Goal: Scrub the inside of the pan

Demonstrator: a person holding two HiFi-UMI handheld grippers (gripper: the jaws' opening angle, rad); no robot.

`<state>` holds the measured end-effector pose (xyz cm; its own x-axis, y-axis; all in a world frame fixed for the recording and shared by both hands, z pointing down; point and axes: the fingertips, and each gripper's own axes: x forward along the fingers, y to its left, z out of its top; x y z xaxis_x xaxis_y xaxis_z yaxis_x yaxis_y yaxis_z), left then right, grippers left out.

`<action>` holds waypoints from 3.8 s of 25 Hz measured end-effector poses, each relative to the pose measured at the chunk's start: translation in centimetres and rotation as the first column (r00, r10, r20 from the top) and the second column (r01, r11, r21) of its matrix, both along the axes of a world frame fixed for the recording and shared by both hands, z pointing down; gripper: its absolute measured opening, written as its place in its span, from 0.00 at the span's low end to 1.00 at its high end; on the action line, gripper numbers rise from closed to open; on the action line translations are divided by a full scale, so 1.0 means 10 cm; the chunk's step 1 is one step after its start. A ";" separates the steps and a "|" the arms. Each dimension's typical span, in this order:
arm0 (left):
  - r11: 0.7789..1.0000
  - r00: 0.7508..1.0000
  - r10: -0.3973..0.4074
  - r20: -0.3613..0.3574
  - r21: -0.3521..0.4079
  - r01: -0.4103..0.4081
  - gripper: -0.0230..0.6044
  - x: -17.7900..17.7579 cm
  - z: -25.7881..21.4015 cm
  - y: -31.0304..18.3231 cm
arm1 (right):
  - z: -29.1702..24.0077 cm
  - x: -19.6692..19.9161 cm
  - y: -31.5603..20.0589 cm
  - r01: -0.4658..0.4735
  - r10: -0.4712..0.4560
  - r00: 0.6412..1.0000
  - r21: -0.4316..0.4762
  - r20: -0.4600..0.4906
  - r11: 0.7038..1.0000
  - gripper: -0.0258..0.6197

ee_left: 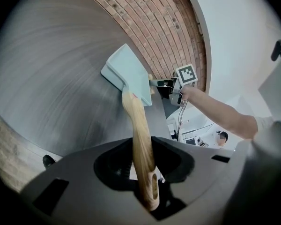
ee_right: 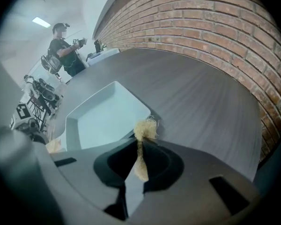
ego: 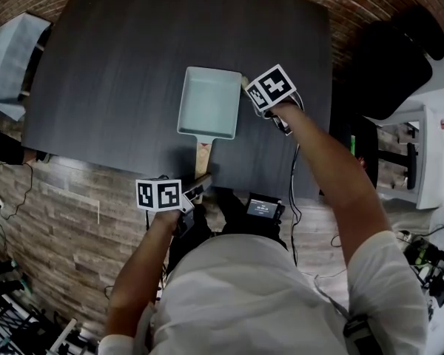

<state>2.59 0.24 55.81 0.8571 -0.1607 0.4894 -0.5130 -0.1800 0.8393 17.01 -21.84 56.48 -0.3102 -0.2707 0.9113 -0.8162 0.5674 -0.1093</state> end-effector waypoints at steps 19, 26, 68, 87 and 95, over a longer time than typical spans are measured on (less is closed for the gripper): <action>0.999 0.999 0.044 0.004 0.011 -0.044 0.22 0.02 0.00 0.04 | 0.04 -0.21 0.60 0.095 -0.093 0.995 -0.041 0.047 0.995 0.10; 0.999 0.999 0.046 0.000 -0.002 -0.046 0.22 0.05 0.01 0.08 | 0.05 -0.27 0.81 0.098 -0.093 0.992 -0.058 0.082 0.994 0.10; 0.998 0.999 0.042 0.007 -0.044 -0.042 0.22 0.06 0.03 0.11 | -0.02 -0.95 1.78 0.288 -0.282 0.955 -0.055 0.091 0.956 0.10; 0.994 0.994 0.103 -0.031 -0.031 -0.104 0.22 -0.08 0.02 0.26 | -0.02 -0.12 1.62 0.167 -0.169 0.986 -0.064 -0.015 0.984 0.10; 0.980 0.980 0.194 -0.034 -0.025 -0.195 0.22 -0.22 0.02 0.46 | -0.22 0.20 1.17 0.054 -0.054 0.999 -0.034 0.007 0.998 0.10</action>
<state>0.44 4.82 56.01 0.8856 0.0244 0.4637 -0.4437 -0.2500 0.8606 19.05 -10.14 54.26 -0.3294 -0.2224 0.9176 -0.7835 0.6067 -0.1342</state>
